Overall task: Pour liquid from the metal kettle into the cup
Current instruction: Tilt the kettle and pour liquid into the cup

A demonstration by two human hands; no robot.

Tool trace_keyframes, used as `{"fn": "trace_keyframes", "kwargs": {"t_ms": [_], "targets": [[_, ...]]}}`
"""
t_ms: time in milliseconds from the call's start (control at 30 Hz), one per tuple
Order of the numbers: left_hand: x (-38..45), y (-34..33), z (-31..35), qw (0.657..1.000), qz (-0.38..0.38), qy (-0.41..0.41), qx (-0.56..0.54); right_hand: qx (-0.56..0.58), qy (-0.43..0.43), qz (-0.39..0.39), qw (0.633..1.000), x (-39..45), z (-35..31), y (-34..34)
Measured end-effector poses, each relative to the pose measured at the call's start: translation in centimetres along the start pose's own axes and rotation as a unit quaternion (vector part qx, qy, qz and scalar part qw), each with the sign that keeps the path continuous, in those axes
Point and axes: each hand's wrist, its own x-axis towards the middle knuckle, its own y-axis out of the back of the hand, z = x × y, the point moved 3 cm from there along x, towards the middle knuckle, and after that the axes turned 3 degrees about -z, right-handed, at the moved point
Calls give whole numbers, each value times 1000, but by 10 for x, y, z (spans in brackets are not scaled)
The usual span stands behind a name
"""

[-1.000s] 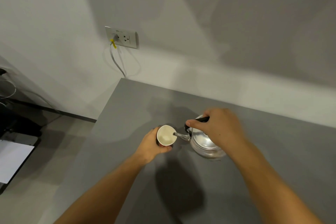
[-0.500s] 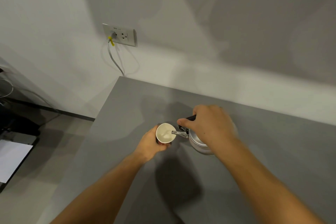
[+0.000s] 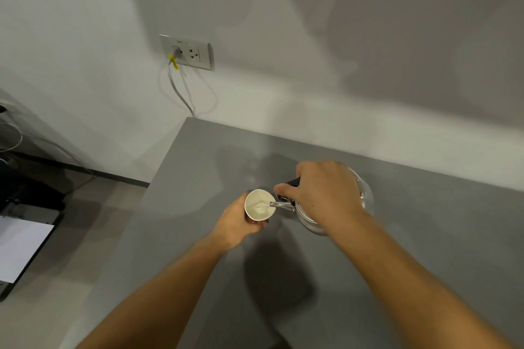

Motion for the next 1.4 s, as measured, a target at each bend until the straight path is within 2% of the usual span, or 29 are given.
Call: {"fn": "trace_keyframes", "kwargs": {"t_ms": [1400], "targets": [[3, -2, -4, 1000, -2, -2, -18, -30, 14, -16, 999, 6, -6, -5]]}}
